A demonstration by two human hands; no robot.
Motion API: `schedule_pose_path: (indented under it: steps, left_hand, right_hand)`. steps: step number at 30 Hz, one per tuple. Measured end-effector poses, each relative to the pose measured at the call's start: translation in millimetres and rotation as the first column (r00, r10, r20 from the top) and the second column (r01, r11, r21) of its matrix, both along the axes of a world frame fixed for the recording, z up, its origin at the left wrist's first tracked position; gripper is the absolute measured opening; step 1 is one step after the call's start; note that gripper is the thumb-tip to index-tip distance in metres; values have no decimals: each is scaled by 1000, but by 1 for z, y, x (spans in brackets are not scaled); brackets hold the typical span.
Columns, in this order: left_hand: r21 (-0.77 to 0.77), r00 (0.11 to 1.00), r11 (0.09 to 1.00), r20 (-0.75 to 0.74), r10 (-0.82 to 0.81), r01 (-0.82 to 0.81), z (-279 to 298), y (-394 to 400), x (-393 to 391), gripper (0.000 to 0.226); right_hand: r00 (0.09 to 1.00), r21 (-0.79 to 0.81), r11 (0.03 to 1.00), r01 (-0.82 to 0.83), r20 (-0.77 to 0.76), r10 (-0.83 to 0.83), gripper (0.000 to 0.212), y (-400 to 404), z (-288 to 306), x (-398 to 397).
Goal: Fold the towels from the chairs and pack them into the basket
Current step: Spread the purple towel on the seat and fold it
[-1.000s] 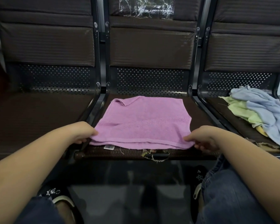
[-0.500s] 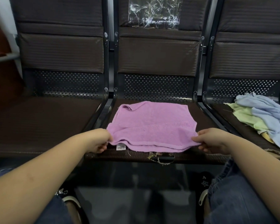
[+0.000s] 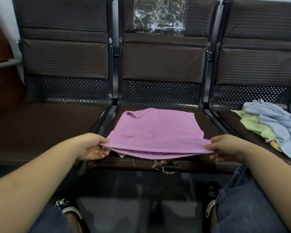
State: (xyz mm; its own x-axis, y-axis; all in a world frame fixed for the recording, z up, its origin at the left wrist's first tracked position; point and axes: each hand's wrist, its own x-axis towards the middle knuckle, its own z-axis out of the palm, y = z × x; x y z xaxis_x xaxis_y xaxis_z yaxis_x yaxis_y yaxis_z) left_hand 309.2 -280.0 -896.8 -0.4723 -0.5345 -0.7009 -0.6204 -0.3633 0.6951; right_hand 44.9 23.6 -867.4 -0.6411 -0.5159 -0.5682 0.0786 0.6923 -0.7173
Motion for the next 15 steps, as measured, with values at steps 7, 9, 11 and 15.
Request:
schedule_pose_path:
  steps: [7, 9, 11, 15]
  left_hand:
    - [-82, 905, 984, -410, 114, -161, 30, -1, -1, 43]
    - [-42, 813, 992, -577, 72, -118, 50, -4, 6, 61]
    - [46, 701, 999, -713, 24, 12, 64, -14, 15, 75]
    - [107, 481, 921, -872, -94, 375, 70, -27, 31, 45]
  right_hand:
    - [988, -430, 898, 95, 151, -32, 47, 8, 20, -1]
    - [924, -602, 788, 128, 360, 126, 52, 14, 33, -1]
    - [854, -740, 653, 159, 435, 285, 41, 22, 36, 5]
    - [886, -853, 521, 33, 266, 381, 49, 36, 31, -12]
